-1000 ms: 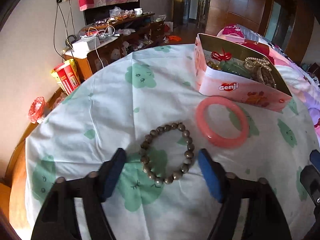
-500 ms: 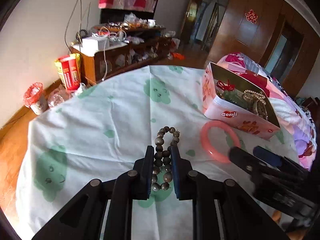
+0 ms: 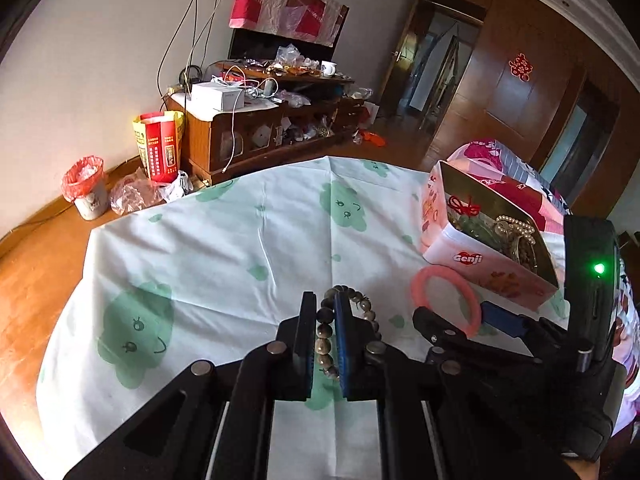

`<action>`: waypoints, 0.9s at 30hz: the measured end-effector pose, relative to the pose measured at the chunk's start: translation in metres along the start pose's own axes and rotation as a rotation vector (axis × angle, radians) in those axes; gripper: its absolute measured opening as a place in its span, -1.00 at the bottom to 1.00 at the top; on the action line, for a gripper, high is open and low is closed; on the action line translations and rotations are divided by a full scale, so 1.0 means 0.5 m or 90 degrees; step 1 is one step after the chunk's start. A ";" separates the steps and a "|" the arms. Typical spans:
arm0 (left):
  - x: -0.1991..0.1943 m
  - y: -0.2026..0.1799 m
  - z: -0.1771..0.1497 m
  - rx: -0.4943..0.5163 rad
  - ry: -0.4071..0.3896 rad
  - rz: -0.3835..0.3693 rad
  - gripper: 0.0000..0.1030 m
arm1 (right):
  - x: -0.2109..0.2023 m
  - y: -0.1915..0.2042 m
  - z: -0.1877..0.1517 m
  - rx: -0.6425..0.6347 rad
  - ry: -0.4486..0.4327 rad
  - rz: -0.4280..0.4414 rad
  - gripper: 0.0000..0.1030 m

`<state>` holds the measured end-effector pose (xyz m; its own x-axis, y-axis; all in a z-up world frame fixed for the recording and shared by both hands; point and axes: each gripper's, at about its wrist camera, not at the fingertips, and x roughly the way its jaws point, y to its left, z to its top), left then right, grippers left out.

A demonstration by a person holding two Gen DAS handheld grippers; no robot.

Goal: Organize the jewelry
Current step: 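Grasp the dark bead bracelet with left gripper while right gripper moves to the pink bangle, then close right gripper on the pink bangle rim and lift it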

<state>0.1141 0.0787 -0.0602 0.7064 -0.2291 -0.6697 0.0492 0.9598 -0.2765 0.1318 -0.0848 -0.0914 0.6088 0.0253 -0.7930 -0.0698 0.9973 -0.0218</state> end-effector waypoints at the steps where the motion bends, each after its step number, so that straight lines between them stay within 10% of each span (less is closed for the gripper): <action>1: 0.001 0.002 0.000 -0.003 0.001 -0.003 -0.84 | -0.001 -0.004 -0.001 0.003 0.002 0.005 0.56; 20: -0.093 -0.088 -0.039 0.078 -0.042 -0.067 -0.84 | -0.202 -0.053 -0.091 0.073 -0.122 -0.023 0.51; 21: -0.104 -0.095 -0.037 0.084 -0.048 -0.073 -0.84 | -0.213 -0.060 -0.095 0.082 -0.130 -0.026 0.15; 22: -0.112 -0.099 -0.036 0.086 -0.052 -0.078 -0.84 | -0.226 -0.070 -0.100 0.089 -0.137 -0.032 -0.98; 27: -0.127 -0.111 -0.036 0.094 -0.055 -0.082 -0.84 | -0.213 -0.111 -0.111 0.121 -0.098 -0.024 -0.72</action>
<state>0.0537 0.0370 -0.0147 0.7455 -0.3427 -0.5716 0.2413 0.9383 -0.2478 0.0269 -0.1469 -0.0395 0.7221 -0.0162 -0.6916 0.0960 0.9924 0.0770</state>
